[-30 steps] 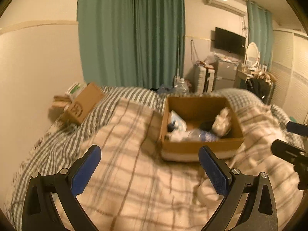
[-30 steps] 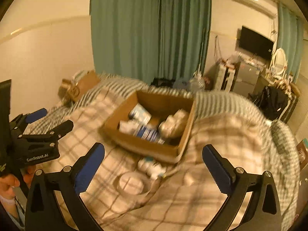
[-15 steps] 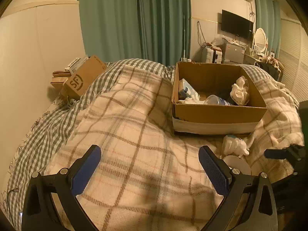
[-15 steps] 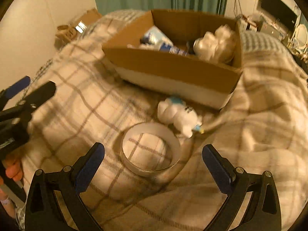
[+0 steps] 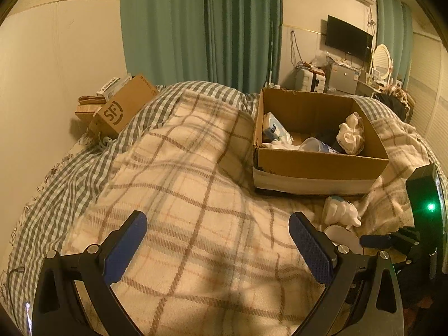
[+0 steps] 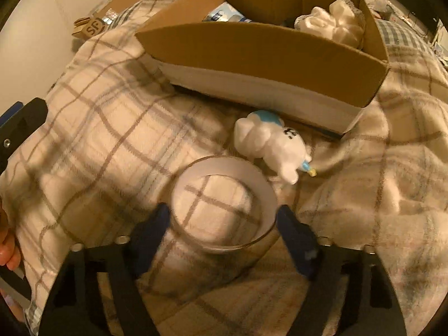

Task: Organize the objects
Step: 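Grasp the roll of tape by its rim with the right gripper, then place the white toy in the box with the left gripper while the right places the tape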

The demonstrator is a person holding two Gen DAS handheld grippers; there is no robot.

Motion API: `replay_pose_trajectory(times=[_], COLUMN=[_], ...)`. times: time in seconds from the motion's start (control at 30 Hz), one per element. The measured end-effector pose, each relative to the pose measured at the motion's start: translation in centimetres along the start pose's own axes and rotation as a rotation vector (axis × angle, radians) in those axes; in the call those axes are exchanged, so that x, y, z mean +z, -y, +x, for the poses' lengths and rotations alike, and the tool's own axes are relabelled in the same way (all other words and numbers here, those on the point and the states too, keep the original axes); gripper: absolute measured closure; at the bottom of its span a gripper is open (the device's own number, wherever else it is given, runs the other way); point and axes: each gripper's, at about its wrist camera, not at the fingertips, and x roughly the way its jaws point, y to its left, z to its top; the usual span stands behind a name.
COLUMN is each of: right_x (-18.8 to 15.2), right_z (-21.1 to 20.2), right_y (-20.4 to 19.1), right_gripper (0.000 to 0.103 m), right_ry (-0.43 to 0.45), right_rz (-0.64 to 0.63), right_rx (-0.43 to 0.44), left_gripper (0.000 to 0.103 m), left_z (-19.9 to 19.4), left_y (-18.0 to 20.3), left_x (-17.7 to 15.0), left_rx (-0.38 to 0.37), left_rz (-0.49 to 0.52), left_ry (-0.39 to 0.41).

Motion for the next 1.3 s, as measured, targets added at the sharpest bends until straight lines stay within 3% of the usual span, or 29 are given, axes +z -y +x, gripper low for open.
replay_pose_trajectory(times=[0.03,0.1,0.23,0.37,0.5,0.7,0.87,0.97,1.13,1.3], right_x=[-0.1,-0.1,-0.2,-0.4,-0.5,-0.3,0.5,1.2,2.4,2.8], right_z=[-0.1,-0.3,-0.8,-1.3,-1.9,-5.9,-11.2,-13.0,-13.4,-12.5], right_y=[-0.1,-0.2,-0.6,-1.5,-2.3,-2.3,-0.5,1.4,4.2,5.9], right_gripper=[0.036,0.054,0.064,0.087,0.099,0.099,0.099,0.099,0.099,0.099], right_ry=[0.003,0.010,0.019,0.033,0.049,0.158,0.278,0.307,0.318,0.323], right_rz=[-0.002,-0.006,-0.019,-0.064,-0.095,-0.097,-0.086,-0.062,-0.038,-0.035], right_rx=[0.005,0.024,0.040,0.052,0.057,0.040,-0.052,-0.114,-0.155,-0.188], left_gripper=[0.000,0.000,0.000,0.000,0.000,0.000,0.000,0.000,0.000,0.000], left_z=[0.0,-0.1,0.0,0.0,0.0,-0.3,-0.4,0.1,2.3,5.1], left_y=[0.0,0.0,0.1,0.2,0.2,1.4,4.6,6.8,11.0,14.0], left_x=[0.0,0.0,0.0,-0.1,-0.1,0.2,0.9,1.4,1.0,0.3], left_rx=[0.000,0.001,0.000,0.004,0.001,-0.009,-0.042,-0.079,-0.105,-0.146], left_rz=[0.000,0.000,0.009,0.015,0.011,0.028,0.075,0.074,0.123,0.155], left_ry=[-0.002,-0.004,-0.005,-0.009,-0.016,-0.026,-0.025,-0.039,-0.058,-0.124])
